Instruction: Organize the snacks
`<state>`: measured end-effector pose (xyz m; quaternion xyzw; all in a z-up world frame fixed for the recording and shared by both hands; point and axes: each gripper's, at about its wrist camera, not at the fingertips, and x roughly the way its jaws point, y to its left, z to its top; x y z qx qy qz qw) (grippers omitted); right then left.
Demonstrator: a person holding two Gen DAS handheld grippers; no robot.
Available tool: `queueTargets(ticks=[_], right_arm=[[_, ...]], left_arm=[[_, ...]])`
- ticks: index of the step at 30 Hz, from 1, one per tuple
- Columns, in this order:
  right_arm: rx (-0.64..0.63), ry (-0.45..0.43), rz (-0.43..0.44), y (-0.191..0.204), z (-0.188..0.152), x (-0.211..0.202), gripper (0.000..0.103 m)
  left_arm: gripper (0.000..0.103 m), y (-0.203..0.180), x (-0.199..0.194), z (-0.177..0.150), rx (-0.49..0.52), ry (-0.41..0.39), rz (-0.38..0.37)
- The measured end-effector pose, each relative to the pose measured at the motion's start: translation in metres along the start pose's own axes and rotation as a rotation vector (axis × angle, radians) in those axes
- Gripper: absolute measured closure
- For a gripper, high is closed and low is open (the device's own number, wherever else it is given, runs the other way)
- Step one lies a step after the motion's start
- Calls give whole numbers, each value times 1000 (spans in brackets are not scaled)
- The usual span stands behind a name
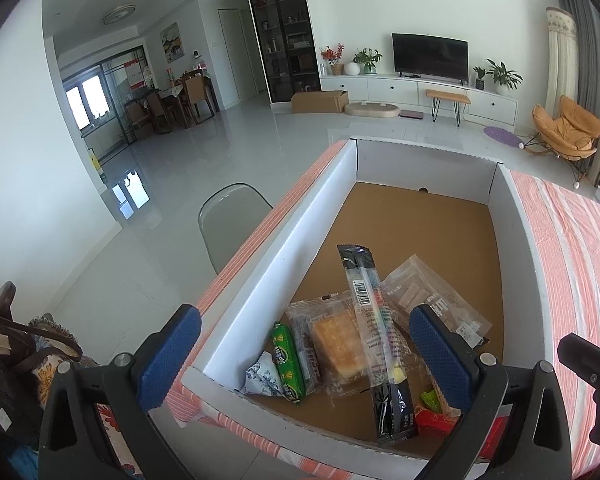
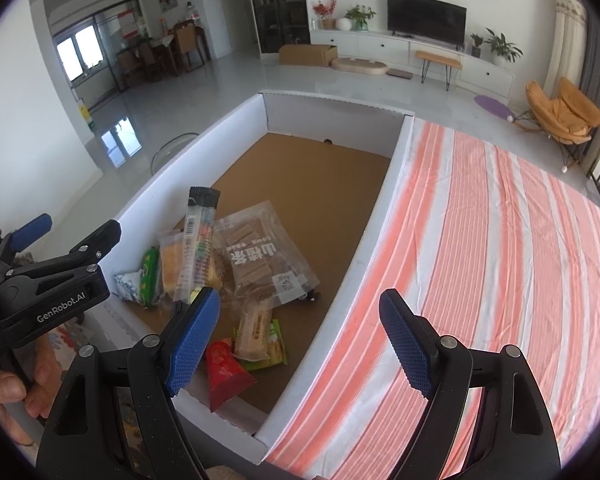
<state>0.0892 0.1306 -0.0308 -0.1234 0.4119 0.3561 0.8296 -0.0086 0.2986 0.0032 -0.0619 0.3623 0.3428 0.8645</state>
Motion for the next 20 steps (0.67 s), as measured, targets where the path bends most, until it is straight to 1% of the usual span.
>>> queueTargets(ticks=[7, 10, 14, 17, 20], right_arm=[[-32, 11, -7, 14, 1, 3, 18], [-43, 13, -8, 17, 1, 4, 18], [-58, 23, -13, 20, -1, 9, 18], [-59, 30, -13, 20, -3, 11, 18], [-65, 34, -13, 23, -3, 13, 18]], left_arm=[[0, 0, -10, 3, 15, -18, -23], [0, 0, -11, 3, 18, -22, -22], [0, 1, -7, 2, 10, -4, -14], [0, 4, -6, -1, -6, 14, -22], [0, 3, -7, -3, 1, 9, -35]])
